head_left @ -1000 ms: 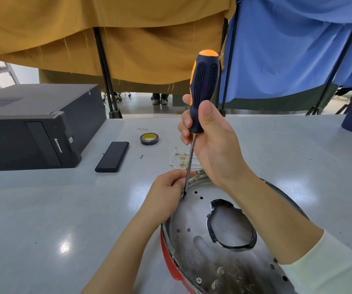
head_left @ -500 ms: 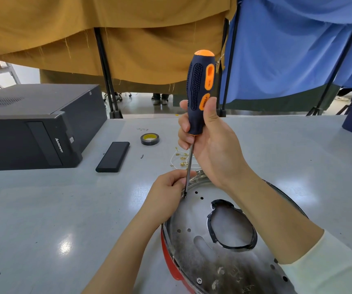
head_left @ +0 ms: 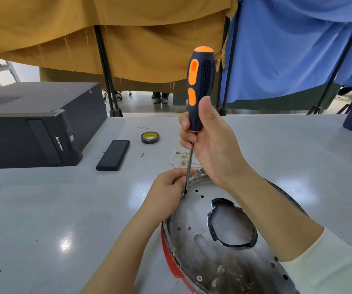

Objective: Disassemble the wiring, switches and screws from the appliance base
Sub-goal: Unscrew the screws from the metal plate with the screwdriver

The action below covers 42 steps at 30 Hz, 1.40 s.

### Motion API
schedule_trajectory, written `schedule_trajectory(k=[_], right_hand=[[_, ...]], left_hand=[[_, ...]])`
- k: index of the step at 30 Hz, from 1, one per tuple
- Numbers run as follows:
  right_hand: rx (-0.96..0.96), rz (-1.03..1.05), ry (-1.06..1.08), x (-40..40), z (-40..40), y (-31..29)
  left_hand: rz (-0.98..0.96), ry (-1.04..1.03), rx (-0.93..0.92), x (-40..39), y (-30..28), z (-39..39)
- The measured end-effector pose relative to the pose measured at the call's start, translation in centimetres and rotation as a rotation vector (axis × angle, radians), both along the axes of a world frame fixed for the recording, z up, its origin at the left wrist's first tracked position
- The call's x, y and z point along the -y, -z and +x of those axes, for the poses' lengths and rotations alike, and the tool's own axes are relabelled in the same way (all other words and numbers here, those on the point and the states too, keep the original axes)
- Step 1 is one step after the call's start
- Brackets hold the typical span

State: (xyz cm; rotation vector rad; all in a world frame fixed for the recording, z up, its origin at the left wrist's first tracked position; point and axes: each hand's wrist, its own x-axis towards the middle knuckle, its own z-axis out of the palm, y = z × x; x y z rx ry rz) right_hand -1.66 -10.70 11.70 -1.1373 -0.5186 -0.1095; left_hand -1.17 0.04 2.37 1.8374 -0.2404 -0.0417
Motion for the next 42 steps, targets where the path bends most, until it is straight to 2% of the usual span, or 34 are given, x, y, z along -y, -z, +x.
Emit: schedule_trajectory(k=[2,7,14,22,27,35,42], right_hand=[[0.02,-0.021,0.051,-0.09,0.01,0.14],[0.068,0.006,0.015,-0.13,-0.07,0.38],[-0.022,0.057,-0.037,-0.03,0.07,0.08],[0.056,0.045,0.065,0.19,0.2,0.57],[0.001,0.068,0.0,0.32,0.29,0.34],[0.044,0.046,0.018,0.19,0.11,0.4],[0.005,0.034,-0.015,0.22,0.22,0.44]], left_hand=[[-0.004,-0.001,0.0,-0.03,0.07,0.07],[0.012,0.007,0.014,-0.02,0.07,0.08],[0.013,0.001,0.005,-0.03,0.04,0.02],[0.003,-0.009,0.013,-0.01,0.05,0.03],[-0.005,0.006,0.014,0.01,-0.14,-0.06],[-0.006,0.002,0.011,-0.02,-0.07,-0.05],[-0.002,0.009,0.017,-0.01,-0.08,0.03]])
